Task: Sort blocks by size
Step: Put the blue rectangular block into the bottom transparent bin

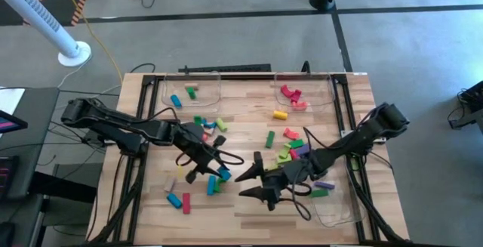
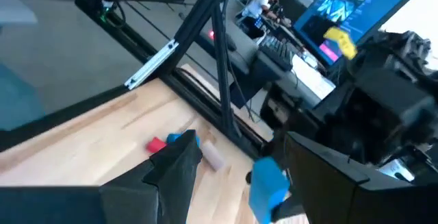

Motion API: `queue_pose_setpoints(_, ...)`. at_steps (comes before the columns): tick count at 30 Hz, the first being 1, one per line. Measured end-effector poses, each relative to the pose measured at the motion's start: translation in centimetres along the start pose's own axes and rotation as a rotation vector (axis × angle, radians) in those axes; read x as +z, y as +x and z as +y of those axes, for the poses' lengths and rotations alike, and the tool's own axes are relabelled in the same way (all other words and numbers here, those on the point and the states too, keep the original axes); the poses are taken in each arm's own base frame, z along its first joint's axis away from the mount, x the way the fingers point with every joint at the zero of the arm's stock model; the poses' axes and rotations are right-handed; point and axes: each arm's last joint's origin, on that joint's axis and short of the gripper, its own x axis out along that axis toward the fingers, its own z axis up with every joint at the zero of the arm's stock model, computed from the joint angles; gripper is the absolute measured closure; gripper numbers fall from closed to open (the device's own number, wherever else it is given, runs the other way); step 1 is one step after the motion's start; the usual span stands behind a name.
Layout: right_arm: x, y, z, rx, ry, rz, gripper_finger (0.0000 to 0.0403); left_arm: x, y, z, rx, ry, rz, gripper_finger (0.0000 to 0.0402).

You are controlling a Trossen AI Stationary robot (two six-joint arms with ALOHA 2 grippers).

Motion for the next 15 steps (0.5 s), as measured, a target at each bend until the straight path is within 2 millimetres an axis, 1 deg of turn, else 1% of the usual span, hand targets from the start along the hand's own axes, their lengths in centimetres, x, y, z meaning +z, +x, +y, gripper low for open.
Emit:
queue_pose_setpoints(4,-0.3,1.2,-0.5,0.015,-0.003,0.059,0.0154,0.1,0.0,-0.1,-0.032,-0.012,-0.021,0.0305)
queue_pose_setpoints(8,-0.7,2.2,-0.7,0.008,-0.005,0.079,0.0154,0.1,0.0,-0.2,-0.068,-0.017,-0.028,0.0305)
queue_pose_setpoints(15,-1.1,3.3,-0.9,0.010,-0.025,0.091,0.0154,0.1,0.0,-0.2,-0.080,-0.020,-0.032,0.0305)
